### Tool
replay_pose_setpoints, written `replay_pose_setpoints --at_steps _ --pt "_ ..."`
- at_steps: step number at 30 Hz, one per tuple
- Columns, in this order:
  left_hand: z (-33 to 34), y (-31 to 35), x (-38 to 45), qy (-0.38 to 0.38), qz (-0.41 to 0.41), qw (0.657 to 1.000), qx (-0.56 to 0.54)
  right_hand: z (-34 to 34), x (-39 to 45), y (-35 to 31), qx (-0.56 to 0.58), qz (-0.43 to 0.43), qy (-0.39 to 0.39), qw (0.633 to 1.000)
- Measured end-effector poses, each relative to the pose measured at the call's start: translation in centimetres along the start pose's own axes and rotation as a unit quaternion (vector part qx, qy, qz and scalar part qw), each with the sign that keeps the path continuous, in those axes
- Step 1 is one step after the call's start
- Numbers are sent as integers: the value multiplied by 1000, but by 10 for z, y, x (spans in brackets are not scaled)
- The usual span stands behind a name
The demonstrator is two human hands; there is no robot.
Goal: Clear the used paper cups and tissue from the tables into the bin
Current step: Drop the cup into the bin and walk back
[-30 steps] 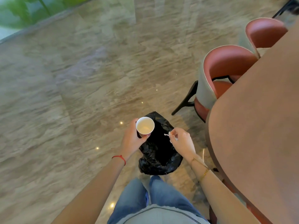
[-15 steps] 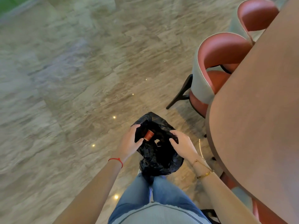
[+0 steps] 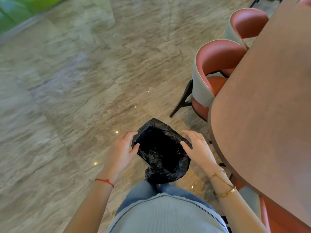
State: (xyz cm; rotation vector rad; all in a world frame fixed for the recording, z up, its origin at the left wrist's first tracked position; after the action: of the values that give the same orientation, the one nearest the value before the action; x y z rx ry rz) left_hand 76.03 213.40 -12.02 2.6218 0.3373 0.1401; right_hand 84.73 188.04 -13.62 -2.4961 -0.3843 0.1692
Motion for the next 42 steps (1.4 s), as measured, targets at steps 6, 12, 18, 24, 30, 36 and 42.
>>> replay_pose_setpoints --at_steps 6,12,18,24,30,36,42 --pt "-8 16 -14 -17 24 1000 -4 -31 -35 -5 -14 -6 51 999" --pt "-29 32 -33 -14 98 995 -23 -46 -94 -16 -26 52 113 992" --pt "-38 44 -69 -74 208 975 -29 -34 -191 -36 1 158 191 969" --pt "-28 83 -121 -146 331 930 -60 -27 -315 -47 -1 270 267 925" --pt "-1 143 -192 -227 452 860 -70 -24 -439 -50 -13 383 350 855" --pt "23 211 -290 -285 554 777 -87 -19 -561 -48 -11 468 405 786" --pt "57 286 -416 -335 626 697 -105 -19 -700 -35 -12 539 468 700"
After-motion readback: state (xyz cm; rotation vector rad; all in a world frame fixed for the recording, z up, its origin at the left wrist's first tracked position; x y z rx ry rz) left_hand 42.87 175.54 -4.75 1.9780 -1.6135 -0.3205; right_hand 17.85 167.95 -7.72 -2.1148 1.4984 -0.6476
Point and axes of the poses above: each hand's wrist, its own x-axis towards the middle knuckle, its own z-axis out of the palm, y = z × x, the point moved 8 cm from there along x, towards the middle knuckle, and after that the axes turned 8 degrees about y, right-handed, at the moved point
